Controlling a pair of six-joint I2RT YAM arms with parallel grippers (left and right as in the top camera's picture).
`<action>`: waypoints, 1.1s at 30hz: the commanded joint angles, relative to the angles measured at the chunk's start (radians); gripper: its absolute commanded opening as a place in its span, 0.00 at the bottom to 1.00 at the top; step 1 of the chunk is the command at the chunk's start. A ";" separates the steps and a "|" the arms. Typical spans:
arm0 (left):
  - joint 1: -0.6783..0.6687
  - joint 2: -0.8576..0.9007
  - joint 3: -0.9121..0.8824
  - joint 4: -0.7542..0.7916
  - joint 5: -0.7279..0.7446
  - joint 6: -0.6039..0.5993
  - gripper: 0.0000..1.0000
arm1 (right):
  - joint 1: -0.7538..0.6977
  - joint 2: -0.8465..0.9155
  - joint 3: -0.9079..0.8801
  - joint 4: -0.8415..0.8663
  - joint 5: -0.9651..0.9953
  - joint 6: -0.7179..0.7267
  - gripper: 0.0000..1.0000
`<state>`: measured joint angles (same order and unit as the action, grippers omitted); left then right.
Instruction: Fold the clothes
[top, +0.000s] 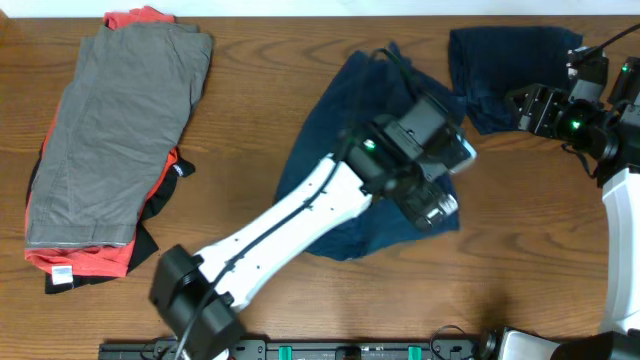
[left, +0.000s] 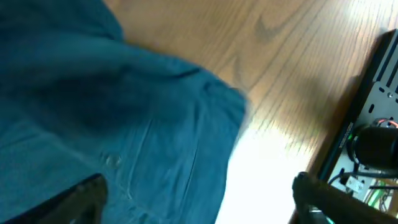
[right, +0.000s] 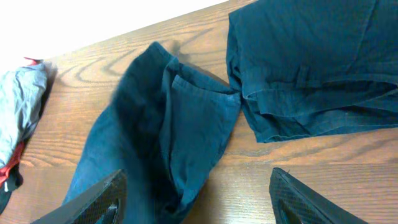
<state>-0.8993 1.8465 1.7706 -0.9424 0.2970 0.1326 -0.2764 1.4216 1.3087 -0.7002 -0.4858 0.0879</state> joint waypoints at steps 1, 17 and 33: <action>0.014 0.006 0.001 0.006 -0.027 0.008 0.98 | -0.011 -0.019 0.021 -0.008 -0.019 0.008 0.72; 0.413 -0.197 -0.006 -0.232 -0.081 -0.195 0.98 | 0.070 -0.014 0.019 -0.290 0.009 -0.042 0.78; 0.681 -0.196 -0.575 -0.102 -0.081 -0.321 0.98 | 0.272 0.000 -0.199 -0.441 0.254 0.179 0.78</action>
<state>-0.2417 1.6474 1.2442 -1.0645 0.2214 -0.1493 -0.0193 1.4193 1.1606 -1.1484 -0.3069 0.1719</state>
